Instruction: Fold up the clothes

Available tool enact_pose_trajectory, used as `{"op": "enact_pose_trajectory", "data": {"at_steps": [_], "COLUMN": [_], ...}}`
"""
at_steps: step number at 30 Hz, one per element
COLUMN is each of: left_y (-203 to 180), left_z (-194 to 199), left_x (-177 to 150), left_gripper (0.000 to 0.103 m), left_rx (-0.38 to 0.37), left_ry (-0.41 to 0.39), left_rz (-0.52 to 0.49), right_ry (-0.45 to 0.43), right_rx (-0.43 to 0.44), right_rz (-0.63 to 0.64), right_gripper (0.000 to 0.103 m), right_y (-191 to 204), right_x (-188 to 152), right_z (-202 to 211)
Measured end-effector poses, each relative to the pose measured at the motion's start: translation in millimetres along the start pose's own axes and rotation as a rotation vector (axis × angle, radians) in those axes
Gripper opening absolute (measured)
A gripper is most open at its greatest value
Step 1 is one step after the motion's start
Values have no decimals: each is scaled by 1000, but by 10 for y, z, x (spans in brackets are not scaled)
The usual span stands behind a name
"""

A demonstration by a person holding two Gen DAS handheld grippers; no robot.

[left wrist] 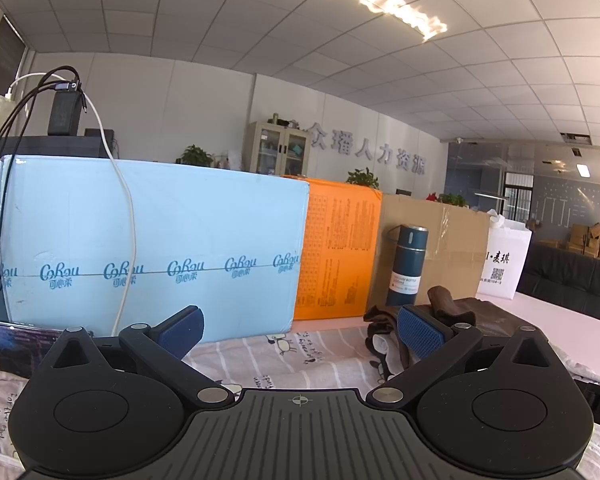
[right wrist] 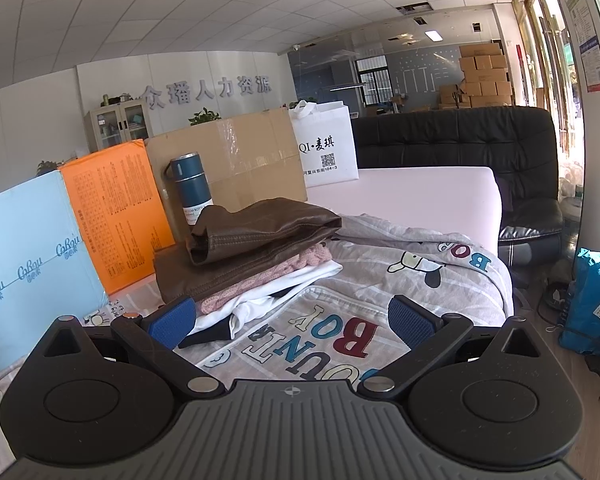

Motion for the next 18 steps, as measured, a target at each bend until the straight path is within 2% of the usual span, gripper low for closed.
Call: {"op": "enact_pose_trajectory", "data": {"at_steps": [18], "left_y": [6], "left_z": [-24], "left_x": [-8], "left_gripper": [103], "left_rx": [-2], "left_ry": [11], "left_rz": [-1], "right_ry": [1], "right_rx": [9], "right_rz": [9], "right_gripper": [103], "right_y": [40], "right_x": [9], "right_z": [9]}}
Point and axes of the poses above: each gripper's, at about its wrist camera, not at the fingertips, and z roughly against the way its jaws point, y to its left, x to its top, the point moved 5 cm from there along -z, roughly the way its jaws point, and after that the axes turned 4 degrees about -z, right-handed, at the moved point
